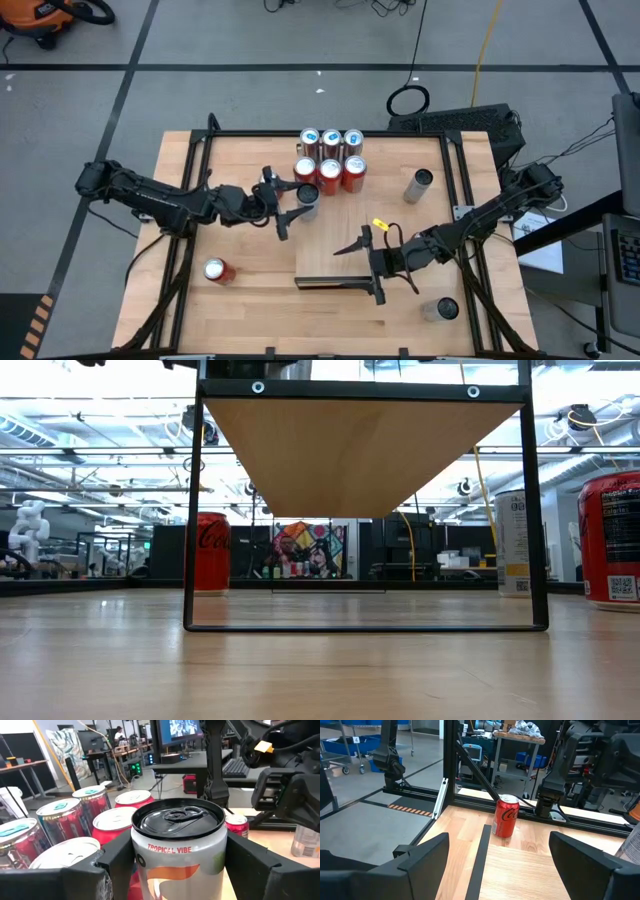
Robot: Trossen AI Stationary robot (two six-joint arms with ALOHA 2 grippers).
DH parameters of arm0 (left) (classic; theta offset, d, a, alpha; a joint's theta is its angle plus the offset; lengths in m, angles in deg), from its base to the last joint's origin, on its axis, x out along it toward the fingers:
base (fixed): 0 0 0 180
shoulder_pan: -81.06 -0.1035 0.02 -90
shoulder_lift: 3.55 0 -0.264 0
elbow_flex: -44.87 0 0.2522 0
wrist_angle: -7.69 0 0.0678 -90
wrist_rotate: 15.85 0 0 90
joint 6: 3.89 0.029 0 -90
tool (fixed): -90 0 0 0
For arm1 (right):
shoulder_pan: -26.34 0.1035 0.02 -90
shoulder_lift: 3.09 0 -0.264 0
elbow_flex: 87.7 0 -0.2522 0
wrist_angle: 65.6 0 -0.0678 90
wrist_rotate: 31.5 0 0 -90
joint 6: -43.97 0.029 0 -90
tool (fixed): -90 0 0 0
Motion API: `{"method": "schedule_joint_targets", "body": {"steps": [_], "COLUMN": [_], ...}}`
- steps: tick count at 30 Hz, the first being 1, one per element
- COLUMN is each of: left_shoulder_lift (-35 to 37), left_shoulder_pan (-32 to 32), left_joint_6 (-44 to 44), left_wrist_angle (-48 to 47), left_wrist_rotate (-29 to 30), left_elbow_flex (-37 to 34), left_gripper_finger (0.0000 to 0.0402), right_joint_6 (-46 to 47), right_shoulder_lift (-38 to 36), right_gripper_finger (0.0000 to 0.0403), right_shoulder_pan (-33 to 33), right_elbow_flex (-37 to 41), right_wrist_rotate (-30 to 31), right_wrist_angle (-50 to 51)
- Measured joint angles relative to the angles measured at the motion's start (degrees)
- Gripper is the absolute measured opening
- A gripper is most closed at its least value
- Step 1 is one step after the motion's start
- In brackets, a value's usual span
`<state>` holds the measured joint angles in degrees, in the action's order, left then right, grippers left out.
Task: Place canned beverage on shelf
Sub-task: Put the top left white yellow soda can on the shelf
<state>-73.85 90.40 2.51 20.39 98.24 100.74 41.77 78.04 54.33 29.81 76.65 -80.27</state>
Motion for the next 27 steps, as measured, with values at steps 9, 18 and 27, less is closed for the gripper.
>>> {"method": "schedule_joint_targets", "body": {"steps": [9,18,27], "left_shoulder_lift": [-1.0,-1.3,-1.1], "left_shoulder_pan": [-0.8,-1.1,-1.1], "left_joint_6": [0.0,0.0,0.3], "left_wrist_angle": [0.5,0.5,0.2], "left_wrist_rotate": [0.0,0.1,-0.2], "left_elbow_flex": [0.0,0.1,0.1], "left_gripper_finger": [0.0265,0.0277,0.0278], "right_joint_6": [0.0,0.0,0.0], "right_shoulder_lift": [0.0,0.0,0.0], "right_gripper_finger": [0.0318,0.0318,0.0318], "right_shoulder_pan": [0.0,0.0,0.0], "right_elbow_flex": [0.0,0.0,0.0], "right_wrist_rotate": [0.0,0.0,0.0], "right_wrist_angle": [0.0,0.0,0.0]}}
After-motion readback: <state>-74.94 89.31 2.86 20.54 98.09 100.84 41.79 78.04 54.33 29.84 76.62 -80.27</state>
